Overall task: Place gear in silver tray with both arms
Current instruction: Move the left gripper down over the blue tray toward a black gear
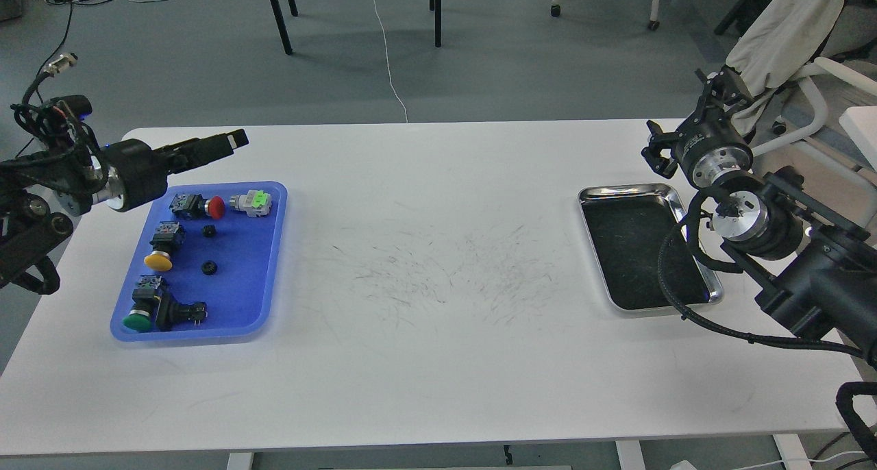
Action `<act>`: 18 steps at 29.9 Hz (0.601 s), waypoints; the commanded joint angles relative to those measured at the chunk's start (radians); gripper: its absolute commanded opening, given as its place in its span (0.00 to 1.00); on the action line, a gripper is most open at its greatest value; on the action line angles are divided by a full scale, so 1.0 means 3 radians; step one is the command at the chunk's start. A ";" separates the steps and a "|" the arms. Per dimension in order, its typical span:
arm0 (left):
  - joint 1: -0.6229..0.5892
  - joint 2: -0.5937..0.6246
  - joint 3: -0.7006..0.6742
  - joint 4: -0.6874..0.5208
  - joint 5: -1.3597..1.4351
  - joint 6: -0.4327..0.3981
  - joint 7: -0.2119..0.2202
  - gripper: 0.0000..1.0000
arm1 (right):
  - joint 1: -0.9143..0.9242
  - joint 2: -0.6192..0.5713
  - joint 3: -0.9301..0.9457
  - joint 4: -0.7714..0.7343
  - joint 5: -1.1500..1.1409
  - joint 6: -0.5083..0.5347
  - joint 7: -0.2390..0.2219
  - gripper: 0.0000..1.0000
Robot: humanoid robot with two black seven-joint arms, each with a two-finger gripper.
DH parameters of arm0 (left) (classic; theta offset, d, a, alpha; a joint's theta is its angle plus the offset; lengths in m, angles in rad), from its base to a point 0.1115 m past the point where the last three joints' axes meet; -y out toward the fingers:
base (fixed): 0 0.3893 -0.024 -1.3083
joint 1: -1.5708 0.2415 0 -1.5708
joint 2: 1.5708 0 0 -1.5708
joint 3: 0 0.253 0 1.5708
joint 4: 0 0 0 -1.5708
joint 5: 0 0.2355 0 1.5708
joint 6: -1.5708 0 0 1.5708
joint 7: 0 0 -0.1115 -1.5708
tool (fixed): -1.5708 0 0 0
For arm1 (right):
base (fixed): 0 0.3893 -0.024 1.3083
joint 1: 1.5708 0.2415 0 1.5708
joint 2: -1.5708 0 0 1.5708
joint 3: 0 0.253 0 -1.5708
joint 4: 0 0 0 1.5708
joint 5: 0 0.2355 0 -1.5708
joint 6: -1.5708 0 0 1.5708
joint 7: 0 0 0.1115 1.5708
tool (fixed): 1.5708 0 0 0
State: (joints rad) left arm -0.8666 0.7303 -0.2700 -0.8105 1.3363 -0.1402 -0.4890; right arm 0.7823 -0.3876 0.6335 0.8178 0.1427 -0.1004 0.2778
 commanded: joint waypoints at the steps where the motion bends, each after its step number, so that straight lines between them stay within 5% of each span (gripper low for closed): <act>1: 0.0132 -0.0042 0.0229 0.0042 0.0117 0.0573 0.0001 0.99 | 0.0005 0.0003 0.0000 -0.0001 -0.0005 -0.0003 0.0000 0.99; 5: 0.0133 -0.0062 0.0649 0.0094 0.0112 0.1019 0.0001 0.98 | 0.0005 0.0009 0.0000 -0.0001 -0.0010 -0.0003 0.0000 0.99; 10: 0.0169 -0.0036 0.0716 0.0140 0.0117 0.1015 0.0001 0.98 | 0.0005 0.0014 0.0000 -0.0001 -0.0016 -0.0008 0.0000 0.99; 18: 0.0235 -0.0266 0.0885 0.0779 0.0153 0.1040 0.0001 0.94 | 0.0026 0.0014 -0.0015 0.0004 -0.0021 -0.0049 0.0000 0.99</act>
State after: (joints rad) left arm -0.7986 0.6656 -0.0142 -0.6077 1.3755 0.1705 -0.4886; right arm 0.7895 -0.3834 0.6296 0.8186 0.1366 -0.1134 0.2777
